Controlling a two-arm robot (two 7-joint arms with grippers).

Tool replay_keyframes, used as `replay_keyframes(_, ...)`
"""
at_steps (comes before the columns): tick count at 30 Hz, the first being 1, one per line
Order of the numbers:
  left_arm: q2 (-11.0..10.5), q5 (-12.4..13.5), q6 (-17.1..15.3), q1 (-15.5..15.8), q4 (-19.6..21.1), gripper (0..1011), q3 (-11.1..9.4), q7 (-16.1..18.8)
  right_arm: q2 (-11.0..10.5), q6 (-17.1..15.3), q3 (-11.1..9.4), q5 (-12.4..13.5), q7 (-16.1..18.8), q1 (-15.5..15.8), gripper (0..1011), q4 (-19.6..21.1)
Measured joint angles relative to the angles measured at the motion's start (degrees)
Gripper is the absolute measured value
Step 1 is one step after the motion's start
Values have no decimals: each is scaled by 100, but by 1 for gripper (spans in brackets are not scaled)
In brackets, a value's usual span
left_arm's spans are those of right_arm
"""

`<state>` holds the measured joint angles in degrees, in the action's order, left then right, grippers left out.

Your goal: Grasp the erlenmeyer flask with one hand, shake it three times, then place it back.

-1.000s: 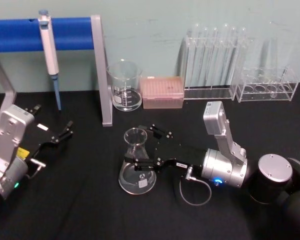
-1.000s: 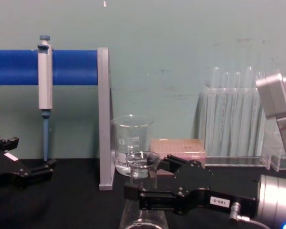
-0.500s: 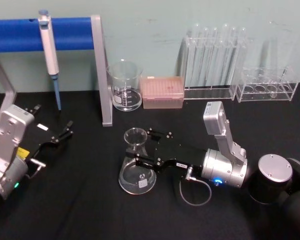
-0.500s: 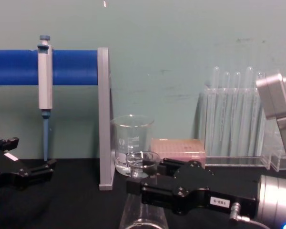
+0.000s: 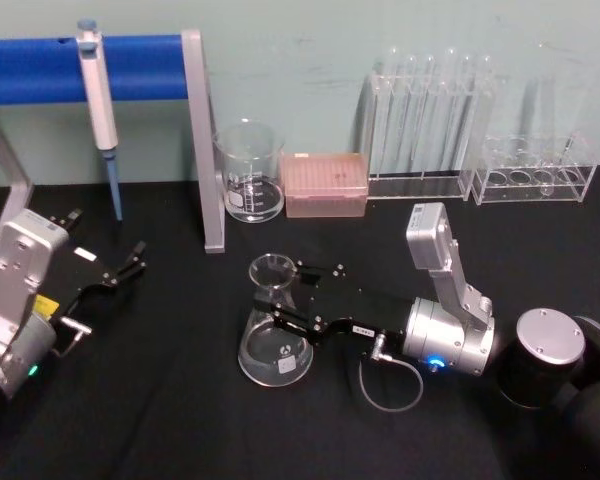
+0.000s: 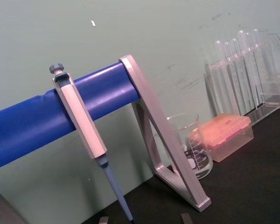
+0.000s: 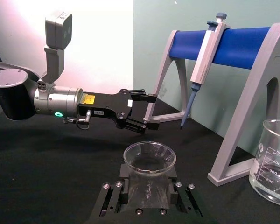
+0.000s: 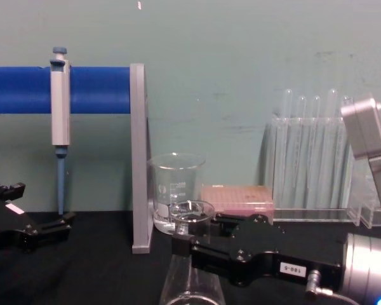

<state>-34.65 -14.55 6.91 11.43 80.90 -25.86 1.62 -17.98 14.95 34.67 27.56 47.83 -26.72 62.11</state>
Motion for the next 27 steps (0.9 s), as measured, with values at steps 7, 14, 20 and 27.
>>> replay_keyframes(7, 0, 0, 0, 0, 0, 1001, 0, 0, 0, 0, 0, 0, 0, 0, 449, 0)
replay_keyframes(14, 0, 0, 0, 0, 0, 1001, 0, 0, 0, 1, 0, 0, 0, 0, 449, 0)
replay_keyframes(20, 0, 0, 0, 0, 0, 1001, 0, 0, 55, 117, -21, 132, 182, -5, 449, -56)
replay_keyframes(27, 0, 0, 0, 0, 0, 1001, 0, 0, 15, 178, -80, 182, 94, 71, 450, 245)
